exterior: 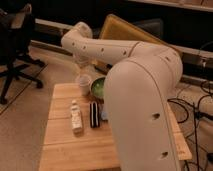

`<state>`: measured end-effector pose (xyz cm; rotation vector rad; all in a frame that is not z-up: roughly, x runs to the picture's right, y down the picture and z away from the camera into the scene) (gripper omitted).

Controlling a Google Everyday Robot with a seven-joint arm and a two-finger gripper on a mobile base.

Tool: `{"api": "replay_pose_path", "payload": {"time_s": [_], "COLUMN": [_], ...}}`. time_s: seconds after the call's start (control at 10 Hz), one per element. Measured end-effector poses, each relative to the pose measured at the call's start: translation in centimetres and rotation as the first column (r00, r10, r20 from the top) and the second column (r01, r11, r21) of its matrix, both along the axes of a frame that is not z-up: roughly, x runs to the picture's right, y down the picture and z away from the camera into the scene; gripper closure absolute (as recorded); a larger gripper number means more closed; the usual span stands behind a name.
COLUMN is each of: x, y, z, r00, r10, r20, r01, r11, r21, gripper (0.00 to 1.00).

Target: Move the arm in a circular motion

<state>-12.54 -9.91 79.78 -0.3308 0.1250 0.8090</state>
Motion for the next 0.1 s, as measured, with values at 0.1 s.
{"api": "replay_pose_path", "payload": {"time_s": [0.1], "x": [-3.23], "y": [2.27], "z": [-1.44], "r00": [0.997], "r10": [-0.019], "r20": [0.075], "r01": [0.021], "r11": [0.9995], "r21": [-0.024], "gripper": [0.35]}}
